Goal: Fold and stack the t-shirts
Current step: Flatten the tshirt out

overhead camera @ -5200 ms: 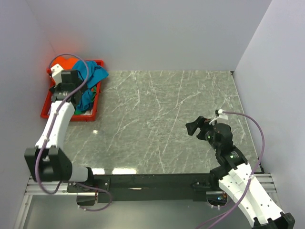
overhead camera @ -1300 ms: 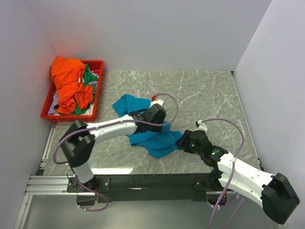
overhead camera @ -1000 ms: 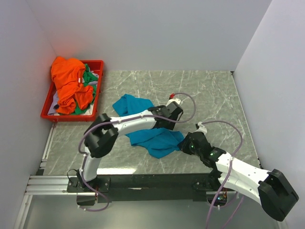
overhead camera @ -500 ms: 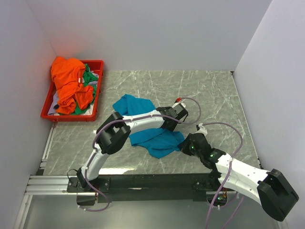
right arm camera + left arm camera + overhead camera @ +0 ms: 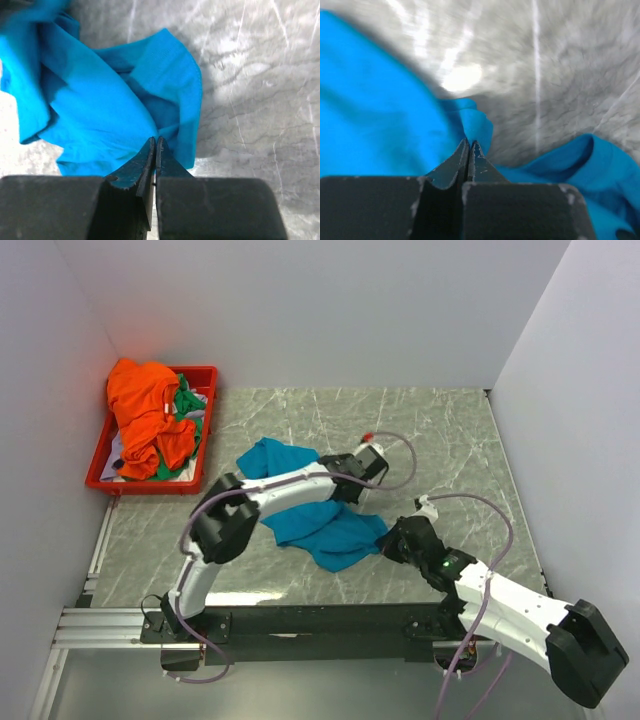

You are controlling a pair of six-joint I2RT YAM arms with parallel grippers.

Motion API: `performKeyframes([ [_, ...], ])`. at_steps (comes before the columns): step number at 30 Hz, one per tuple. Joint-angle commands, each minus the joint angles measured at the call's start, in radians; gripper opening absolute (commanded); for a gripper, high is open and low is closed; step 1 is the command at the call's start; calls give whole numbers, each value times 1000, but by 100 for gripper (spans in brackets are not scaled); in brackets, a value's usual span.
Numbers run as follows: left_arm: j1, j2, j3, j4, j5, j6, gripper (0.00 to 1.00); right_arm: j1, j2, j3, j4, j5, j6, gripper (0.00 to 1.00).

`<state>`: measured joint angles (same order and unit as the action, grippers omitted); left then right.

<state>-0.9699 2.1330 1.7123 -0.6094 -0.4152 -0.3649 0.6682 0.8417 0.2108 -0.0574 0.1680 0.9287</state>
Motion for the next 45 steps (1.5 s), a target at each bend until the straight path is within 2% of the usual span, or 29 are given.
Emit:
performKeyframes([
  [1, 48, -262, -5, 11, -48, -38, 1, 5, -32, 97, -71, 82, -11, 0],
  [7, 112, -561, -164, 8, -69, -107, 1, 4, -70, 223, -228, 174, -36, 0],
  [9, 128, -645, -262, 17, -88, -132, 1, 1, -76, 257, -286, 212, -45, 0],
  [12, 196, -867, -400, 22, -91, -189, 1, -12, -87, 331, -355, 255, -68, 0],
  [15, 244, -999, -531, 34, -77, -235, 1, -45, -76, 407, -406, 278, -115, 0],
  [18, 264, -1166, -637, 25, -69, -288, 1, -126, -23, 479, -439, 274, -168, 0],
  [20, 266, -1217, -718, 7, -66, -357, 1, -183, 0, 516, -433, 233, -200, 0],
  [21, 266, -1243, -752, 5, -65, -382, 1, -253, 16, 525, -412, 200, -230, 0],
  [24, 266, -1364, -896, 26, -63, -482, 1, -340, 132, 585, -401, 150, -275, 0],
  [26, 267, -1400, -980, 36, -48, -552, 0, -361, 192, 642, -407, 148, -292, 0],
  [28, 266, -1442, -1057, 56, -31, -607, 1, -387, 276, 685, -404, 133, -315, 8],
  [29, 266, -1455, -1082, 75, -27, -621, 1, -394, 301, 696, -401, 113, -323, 22],
  [31, 266, -1475, -1135, 85, -30, -673, 1, -400, 353, 723, -400, 91, -335, 39],
  [32, 266, -1479, -1149, 94, -24, -683, 1, -400, 361, 726, -406, 87, -337, 50],
  [34, 266, -1487, -1177, 111, -19, -706, 1, -400, 341, 695, -407, 87, -326, 57],
  [37, 266, -1489, -1185, 111, -39, -723, 1, -406, 269, 600, -397, 91, -295, 58],
  [45, 266, -1495, -1180, 115, -82, -737, 1, -426, 36, 323, -360, 81, -193, 51],
])
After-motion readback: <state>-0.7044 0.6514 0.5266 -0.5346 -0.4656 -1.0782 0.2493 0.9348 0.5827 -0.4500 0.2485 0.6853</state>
